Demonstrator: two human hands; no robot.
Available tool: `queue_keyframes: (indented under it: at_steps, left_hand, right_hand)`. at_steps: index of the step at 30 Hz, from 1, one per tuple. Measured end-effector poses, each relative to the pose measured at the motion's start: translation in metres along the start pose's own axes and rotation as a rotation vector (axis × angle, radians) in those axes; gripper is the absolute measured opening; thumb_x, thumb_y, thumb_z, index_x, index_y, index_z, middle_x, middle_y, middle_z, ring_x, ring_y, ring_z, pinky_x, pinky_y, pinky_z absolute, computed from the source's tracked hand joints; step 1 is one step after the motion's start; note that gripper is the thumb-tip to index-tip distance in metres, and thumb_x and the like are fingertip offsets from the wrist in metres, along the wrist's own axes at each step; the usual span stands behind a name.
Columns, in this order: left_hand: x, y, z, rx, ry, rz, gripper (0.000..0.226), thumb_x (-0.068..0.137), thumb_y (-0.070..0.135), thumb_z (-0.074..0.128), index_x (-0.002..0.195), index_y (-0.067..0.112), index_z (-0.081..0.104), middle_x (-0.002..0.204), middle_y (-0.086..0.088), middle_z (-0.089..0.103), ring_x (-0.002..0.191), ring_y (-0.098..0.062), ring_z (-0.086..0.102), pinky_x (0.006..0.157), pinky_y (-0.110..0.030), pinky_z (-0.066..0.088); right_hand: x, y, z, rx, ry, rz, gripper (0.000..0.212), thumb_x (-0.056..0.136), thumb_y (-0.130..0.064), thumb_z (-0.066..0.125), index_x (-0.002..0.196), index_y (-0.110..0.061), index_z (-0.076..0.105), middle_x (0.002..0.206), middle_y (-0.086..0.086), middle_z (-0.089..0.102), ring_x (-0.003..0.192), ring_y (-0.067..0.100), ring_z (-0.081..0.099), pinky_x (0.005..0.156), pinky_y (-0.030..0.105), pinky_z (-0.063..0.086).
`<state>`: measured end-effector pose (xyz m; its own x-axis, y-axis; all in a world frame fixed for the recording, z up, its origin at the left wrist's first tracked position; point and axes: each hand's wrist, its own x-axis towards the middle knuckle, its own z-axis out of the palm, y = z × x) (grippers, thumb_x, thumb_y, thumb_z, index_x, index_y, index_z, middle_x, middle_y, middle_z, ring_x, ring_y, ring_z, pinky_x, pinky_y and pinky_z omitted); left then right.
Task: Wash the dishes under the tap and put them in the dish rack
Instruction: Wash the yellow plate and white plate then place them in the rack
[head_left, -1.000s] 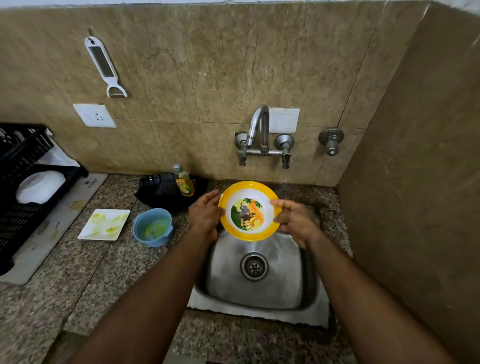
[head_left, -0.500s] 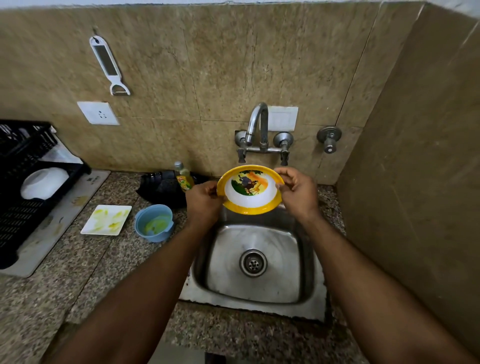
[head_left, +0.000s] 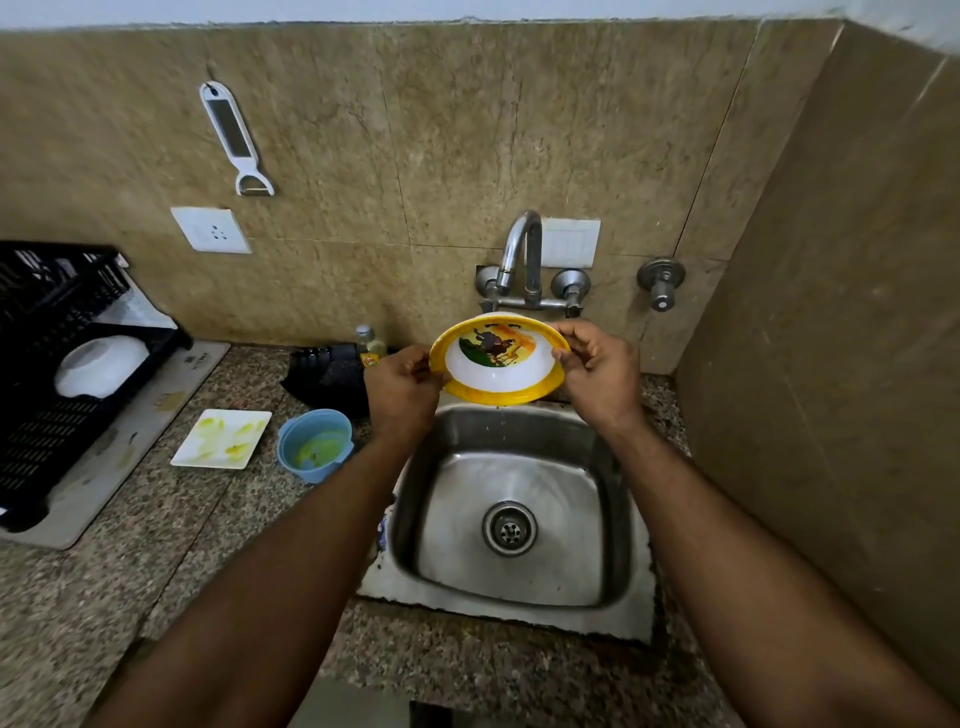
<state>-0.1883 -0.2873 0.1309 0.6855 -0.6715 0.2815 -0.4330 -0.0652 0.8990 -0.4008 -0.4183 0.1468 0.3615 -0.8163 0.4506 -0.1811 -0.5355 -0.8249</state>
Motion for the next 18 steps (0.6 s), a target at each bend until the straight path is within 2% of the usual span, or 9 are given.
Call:
queue_keyframes:
  at_steps: [5, 10, 18]
  left_hand:
    - [0.002, 0.003, -0.003, -0.018, 0.012, -0.015, 0.021, 0.076, 0.004, 0.073, 0.089, 0.019, 0.08, 0.073, 0.004, 0.078, 0.065, -0.019, 0.075, 0.062, -0.051, 0.064]
    - [0.003, 0.009, -0.007, -0.024, 0.039, 0.032, 0.026, 0.075, -0.003, 0.075, 0.091, 0.017, 0.081, 0.079, 0.007, 0.079, 0.074, -0.012, 0.076, 0.072, -0.043, 0.065]
    - [0.004, 0.017, -0.01, 0.0, 0.071, 0.085, 0.019, 0.075, 0.003, 0.08, 0.093, 0.012, 0.081, 0.08, 0.003, 0.079, 0.074, -0.012, 0.076, 0.071, -0.037, 0.064]
  right_hand:
    - [0.001, -0.005, 0.001, 0.003, 0.002, -0.027, 0.035, 0.089, -0.004, 0.067, 0.116, -0.025, 0.074, 0.107, -0.013, 0.077, 0.104, 0.004, 0.072, 0.093, 0.041, 0.06]
    - [0.004, -0.009, 0.002, 0.015, 0.009, -0.058, 0.035, 0.088, -0.003, 0.066, 0.116, -0.024, 0.075, 0.108, -0.012, 0.077, 0.105, 0.006, 0.072, 0.094, 0.042, 0.06]
    - [0.006, -0.009, 0.002, -0.002, 0.021, -0.076, 0.034, 0.088, -0.006, 0.066, 0.116, -0.023, 0.075, 0.108, -0.011, 0.077, 0.105, 0.006, 0.072, 0.093, 0.041, 0.06]
